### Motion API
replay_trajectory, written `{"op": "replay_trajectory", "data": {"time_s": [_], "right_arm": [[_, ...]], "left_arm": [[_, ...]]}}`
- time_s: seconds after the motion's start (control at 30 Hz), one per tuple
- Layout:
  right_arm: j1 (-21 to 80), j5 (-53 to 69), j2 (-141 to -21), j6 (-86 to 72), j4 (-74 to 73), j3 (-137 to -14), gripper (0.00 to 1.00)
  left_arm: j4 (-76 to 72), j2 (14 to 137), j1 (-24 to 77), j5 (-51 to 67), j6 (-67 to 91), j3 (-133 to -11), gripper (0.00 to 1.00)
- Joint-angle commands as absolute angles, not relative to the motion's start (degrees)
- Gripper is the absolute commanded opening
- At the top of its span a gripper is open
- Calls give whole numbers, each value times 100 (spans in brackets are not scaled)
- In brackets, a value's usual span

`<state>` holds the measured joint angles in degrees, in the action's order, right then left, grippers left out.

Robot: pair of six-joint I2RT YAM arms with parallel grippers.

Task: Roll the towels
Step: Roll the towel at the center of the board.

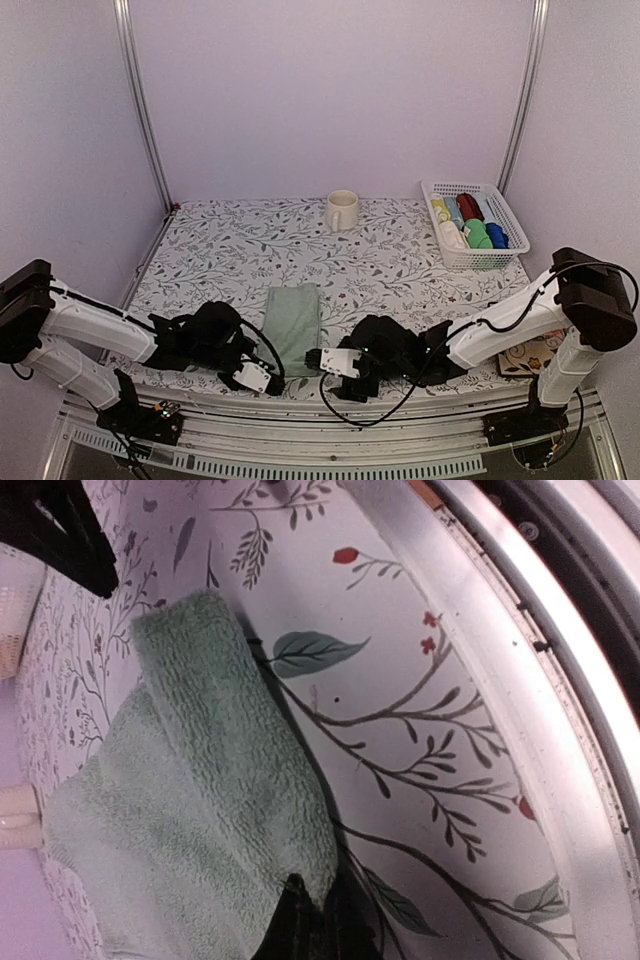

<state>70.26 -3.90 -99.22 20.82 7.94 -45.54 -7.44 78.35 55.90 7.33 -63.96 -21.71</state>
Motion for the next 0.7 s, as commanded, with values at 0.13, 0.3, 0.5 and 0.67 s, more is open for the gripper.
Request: {"op": "replay_trajectory", "data": {"time_s": [0.13, 0.3, 0.5, 0.67], "right_arm": [[7866, -2103, -10078, 4031, 3648, -3808, 72], [8141, -2785, -10697, 4748, 4491, -3927, 65], [8152, -3027, -11060, 5078, 4535, -4265, 61], [8149, -3074, -11287, 5214, 4509, -4412, 57]], "left_arm": [[833, 8399, 5103, 1937, -5957, -2836, 0], [1257, 8718, 4778, 2401, -5912, -3199, 0], [1495, 8857, 4610, 2633, -5947, -3404, 0], [1593, 8932, 4533, 2725, -6009, -3464, 0]]}}
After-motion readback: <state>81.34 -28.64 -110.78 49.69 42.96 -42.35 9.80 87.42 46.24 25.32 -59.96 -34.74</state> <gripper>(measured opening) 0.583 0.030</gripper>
